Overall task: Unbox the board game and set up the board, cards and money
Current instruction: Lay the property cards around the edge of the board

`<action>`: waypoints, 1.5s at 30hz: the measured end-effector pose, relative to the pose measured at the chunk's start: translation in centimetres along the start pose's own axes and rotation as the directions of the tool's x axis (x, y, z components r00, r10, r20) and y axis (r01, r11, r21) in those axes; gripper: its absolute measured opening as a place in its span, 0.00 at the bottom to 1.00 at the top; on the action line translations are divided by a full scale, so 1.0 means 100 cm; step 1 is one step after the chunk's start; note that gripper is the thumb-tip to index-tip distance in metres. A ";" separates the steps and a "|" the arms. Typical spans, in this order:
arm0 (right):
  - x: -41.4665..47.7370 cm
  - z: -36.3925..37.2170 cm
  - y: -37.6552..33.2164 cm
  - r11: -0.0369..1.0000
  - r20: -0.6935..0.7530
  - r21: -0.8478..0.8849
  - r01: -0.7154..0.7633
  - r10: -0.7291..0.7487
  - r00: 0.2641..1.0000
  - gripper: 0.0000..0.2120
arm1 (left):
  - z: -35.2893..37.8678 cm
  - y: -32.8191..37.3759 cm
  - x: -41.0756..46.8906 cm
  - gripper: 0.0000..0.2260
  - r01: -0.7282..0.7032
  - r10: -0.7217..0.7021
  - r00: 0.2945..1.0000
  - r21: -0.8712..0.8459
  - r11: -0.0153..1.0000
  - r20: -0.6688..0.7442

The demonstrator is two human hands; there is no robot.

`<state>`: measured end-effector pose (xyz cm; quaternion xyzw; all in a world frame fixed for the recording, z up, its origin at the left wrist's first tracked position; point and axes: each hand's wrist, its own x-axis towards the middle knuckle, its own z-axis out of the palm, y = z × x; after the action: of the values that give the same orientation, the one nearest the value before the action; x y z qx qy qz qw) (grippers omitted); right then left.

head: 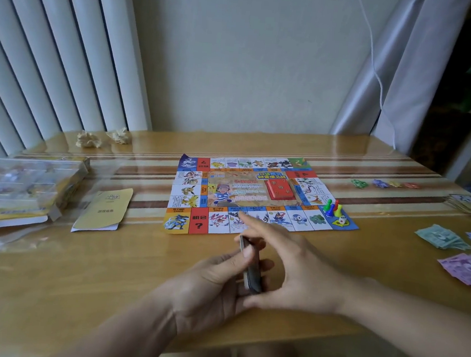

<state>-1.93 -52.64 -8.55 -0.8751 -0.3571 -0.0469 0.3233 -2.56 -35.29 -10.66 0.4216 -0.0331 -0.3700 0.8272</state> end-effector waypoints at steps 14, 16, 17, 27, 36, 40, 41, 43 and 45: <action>0.006 -0.014 -0.008 0.982 0.054 -0.108 -0.153 0.159 0.986 0.49 | 0.014 0.009 -0.002 0.17 -0.116 0.117 0.993 0.015 0.993 -0.032; 0.004 -0.010 -0.004 0.971 -0.047 0.026 -0.236 0.237 0.970 0.43 | 0.013 0.009 -0.002 0.17 -0.131 0.132 0.990 0.028 0.991 -0.042; 0.004 -0.007 -0.001 0.952 -0.107 0.117 -0.283 0.295 0.949 0.38 | 0.013 0.009 -0.003 0.15 -0.136 0.139 0.989 0.048 0.990 -0.058; 0.004 0.004 0.007 0.469 0.200 0.685 -0.557 0.615 0.763 0.08 | 0.009 0.010 -0.001 0.11 -0.069 0.103 0.979 0.190 0.979 -0.177; 0.013 -0.005 0.011 0.402 0.194 0.737 -0.544 0.644 0.740 0.06 | 0.012 0.018 0.010 0.11 -0.114 0.163 0.963 0.224 0.968 -0.214; 0.017 -0.015 0.017 0.423 0.152 0.737 -0.528 0.657 0.738 0.05 | 0.015 0.025 0.021 0.11 -0.140 0.195 0.957 0.244 0.960 -0.216; 0.019 -0.017 0.019 0.429 0.147 0.730 -0.532 0.661 0.735 0.05 | 0.014 0.026 0.024 0.11 -0.140 0.196 0.955 0.243 0.960 -0.223; 0.022 -0.020 0.023 0.436 0.145 0.716 -0.545 0.671 0.727 0.06 | 0.014 0.028 0.030 0.11 -0.136 0.193 0.953 0.241 0.961 -0.234; 0.026 -0.023 0.027 0.441 0.133 0.717 -0.540 0.673 0.727 0.07 | 0.013 0.032 0.037 0.11 -0.132 0.192 0.949 0.238 0.962 -0.251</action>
<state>2.14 -53.91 -7.36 -0.7376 0.0225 0.1397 0.6603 1.49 -37.34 -8.40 0.5523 0.0055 -0.2331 0.8004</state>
